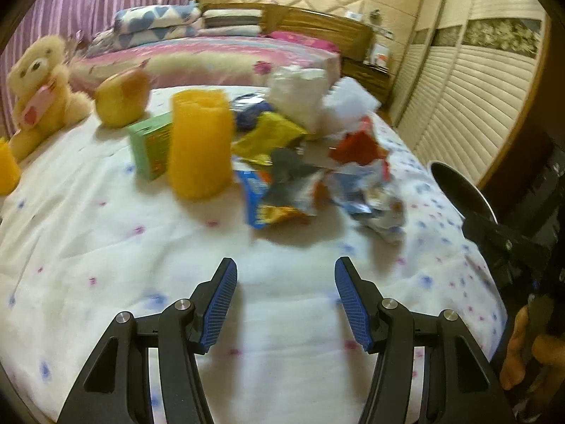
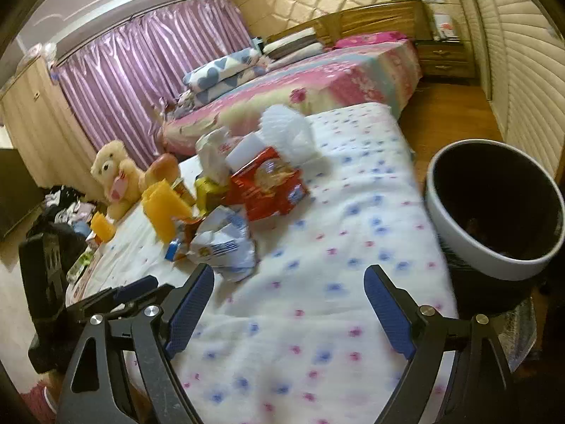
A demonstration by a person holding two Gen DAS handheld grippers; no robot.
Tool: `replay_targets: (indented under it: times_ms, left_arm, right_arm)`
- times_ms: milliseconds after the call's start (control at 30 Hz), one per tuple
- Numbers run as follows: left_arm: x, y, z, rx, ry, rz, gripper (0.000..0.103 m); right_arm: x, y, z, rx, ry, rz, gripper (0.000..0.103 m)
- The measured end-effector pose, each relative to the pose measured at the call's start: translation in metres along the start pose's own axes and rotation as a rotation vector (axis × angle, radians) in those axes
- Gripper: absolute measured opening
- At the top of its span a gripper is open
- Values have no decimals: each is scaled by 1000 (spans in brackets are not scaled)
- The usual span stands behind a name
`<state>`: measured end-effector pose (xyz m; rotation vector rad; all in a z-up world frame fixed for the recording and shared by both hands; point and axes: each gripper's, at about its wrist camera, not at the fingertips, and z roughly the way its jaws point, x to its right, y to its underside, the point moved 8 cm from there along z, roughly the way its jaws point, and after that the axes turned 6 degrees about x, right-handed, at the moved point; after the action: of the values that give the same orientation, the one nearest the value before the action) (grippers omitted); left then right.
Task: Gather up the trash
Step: 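Move both open tools back over the trash on the bed, then grasp the colorful snack wrapper with the left tool while the right tool grasps the white crumpled wrapper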
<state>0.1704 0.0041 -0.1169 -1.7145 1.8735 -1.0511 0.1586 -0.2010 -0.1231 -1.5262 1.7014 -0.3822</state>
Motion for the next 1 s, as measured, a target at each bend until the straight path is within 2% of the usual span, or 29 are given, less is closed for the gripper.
replay_targets:
  times_ms: [200,433,567,633,733,800,867,933,967,1000]
  left_arm:
    - [-17,-6,-4,-1,-18,-31,57]
    - [-20,-14,2,-20,18,-49,57]
    - [-25,-24,13,-18,45,-61,57]
    - [-25,-28,18,-18,52,-59,57]
    - [-23,-33,29,-26,55,-39,57]
    - [-21,-34,40,-45,48,-23,56]
    - [-19,-34,50,-69,47,-16,46]
    - [-17,-35,57,-85,51,-11,42]
    - [-16,-37,59,-81,51,-6,38]
    - [-14,-39,61,-83,59,-1,35]
  right_arm:
    - [-14,4,15,-26,-25,-16,88]
    - [-25,8,31,-58,-68,-7,87]
    - [-27,5,43,-83,-97,18,76]
    - [-28,4,49,-90,-101,14,75]
    - [-29,5,59,-116,-107,17,65]
    - [-29,6,65,-140,-116,21,39]
    - [-27,7,66,-148,-112,23,34]
    - [-27,6,64,-145,-121,22,30]
    - [-27,7,62,-145,-123,15,20]
    - [-27,8,61,-145,-120,8,20]
